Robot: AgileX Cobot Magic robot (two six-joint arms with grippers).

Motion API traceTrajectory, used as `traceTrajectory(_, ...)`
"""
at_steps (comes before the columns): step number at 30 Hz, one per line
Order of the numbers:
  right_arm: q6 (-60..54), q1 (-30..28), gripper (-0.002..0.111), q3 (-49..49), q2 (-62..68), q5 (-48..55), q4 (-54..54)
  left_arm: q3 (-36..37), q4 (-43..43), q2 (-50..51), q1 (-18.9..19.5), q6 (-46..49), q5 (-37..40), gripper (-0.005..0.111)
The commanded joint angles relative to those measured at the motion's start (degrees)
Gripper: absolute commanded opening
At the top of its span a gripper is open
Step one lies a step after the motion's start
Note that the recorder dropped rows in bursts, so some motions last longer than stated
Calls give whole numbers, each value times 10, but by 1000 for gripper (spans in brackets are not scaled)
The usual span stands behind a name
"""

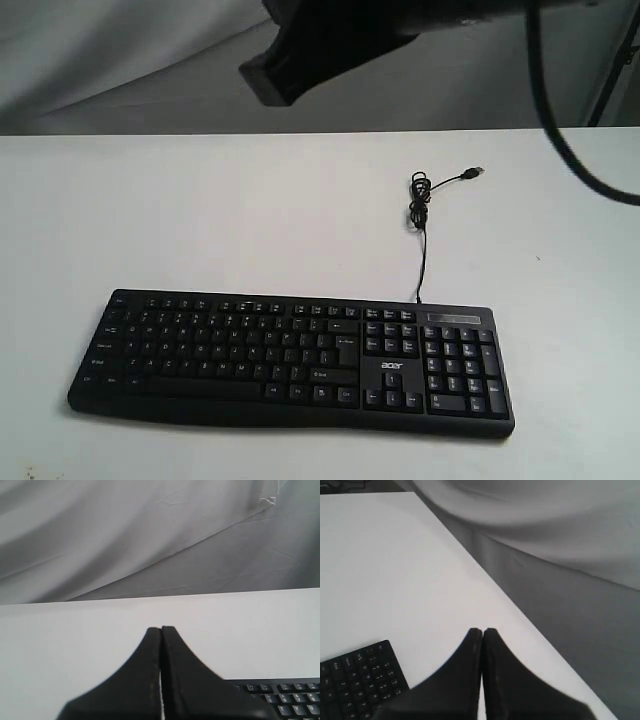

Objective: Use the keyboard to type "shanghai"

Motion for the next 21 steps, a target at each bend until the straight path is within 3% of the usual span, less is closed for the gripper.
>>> traceTrajectory(1, -1, -5, 0, 1, -34, -27, -37, 1, 0, -1, -4, -2, -3, 0)
traceTrajectory(4, 43, -48, 0, 6, -67, 10, -37, 1, 0, -1, -4, -2, -3, 0)
traceTrajectory(8, 104, -187, 0, 83, -138, -7, 4, 1, 0, -1, -4, -2, -3, 0)
traceTrajectory(13, 102, -396, 0, 273, -278, -126, 55, 1, 0, -1, -4, -2, -3, 0)
traceTrajectory(17, 79, -522, 0, 450, -432, -213, 35, 1, 0, -1, -4, -2, -3, 0)
traceTrajectory(21, 84, -577, 0, 596, -580, -223, 41, 1, 0, -1, -4, -2, -3, 0)
